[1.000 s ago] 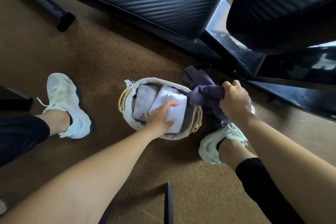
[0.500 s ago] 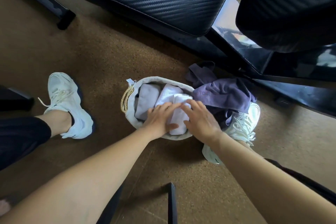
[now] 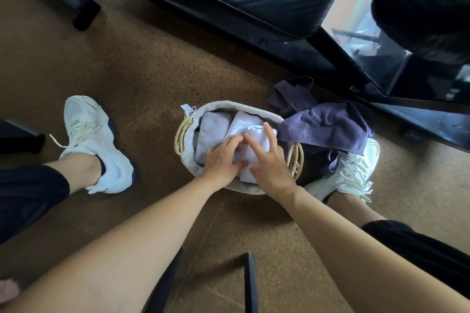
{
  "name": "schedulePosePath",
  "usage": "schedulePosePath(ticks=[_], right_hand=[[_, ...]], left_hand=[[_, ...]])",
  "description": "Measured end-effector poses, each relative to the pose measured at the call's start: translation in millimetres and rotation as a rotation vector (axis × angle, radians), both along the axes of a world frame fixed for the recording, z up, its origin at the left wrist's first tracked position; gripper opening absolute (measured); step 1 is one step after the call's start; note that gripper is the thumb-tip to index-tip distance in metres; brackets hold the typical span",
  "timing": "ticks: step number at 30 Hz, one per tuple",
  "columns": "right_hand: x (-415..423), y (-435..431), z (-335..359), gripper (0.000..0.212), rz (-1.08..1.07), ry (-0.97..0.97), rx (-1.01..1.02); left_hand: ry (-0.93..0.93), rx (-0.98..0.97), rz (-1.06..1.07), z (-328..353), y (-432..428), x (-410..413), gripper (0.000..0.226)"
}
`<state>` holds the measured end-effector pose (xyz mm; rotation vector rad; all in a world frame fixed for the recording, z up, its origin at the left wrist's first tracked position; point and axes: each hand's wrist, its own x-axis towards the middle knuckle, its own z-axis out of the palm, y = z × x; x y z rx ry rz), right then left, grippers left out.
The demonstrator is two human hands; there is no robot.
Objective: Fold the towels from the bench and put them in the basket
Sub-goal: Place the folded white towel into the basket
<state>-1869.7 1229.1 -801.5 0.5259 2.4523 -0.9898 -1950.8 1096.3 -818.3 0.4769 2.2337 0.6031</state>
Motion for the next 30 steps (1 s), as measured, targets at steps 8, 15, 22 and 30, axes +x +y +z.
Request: schedulePosePath(ticks=[8,15,22,30], right_hand=[[-6,6,-13,0.073,0.044,0.058,0.127],[-12,19,-12,0.074,0.114,-0.044,0.188],[-33,24,-26,0.087,0.206,-0.295,0.191],[6,18,11,0.061,0.412,0.175,0.593]], left_hand=[[0.037,0.026,-0.156,-7,-23,-14,0.065],[0.043,0.008,-0.141,-7,-26,-14,0.07],[0.064,0.026,-0.198,-3,-26,-15,0.054],[0.163,-0.075,-0.385,5,-14,-8,0.056]])
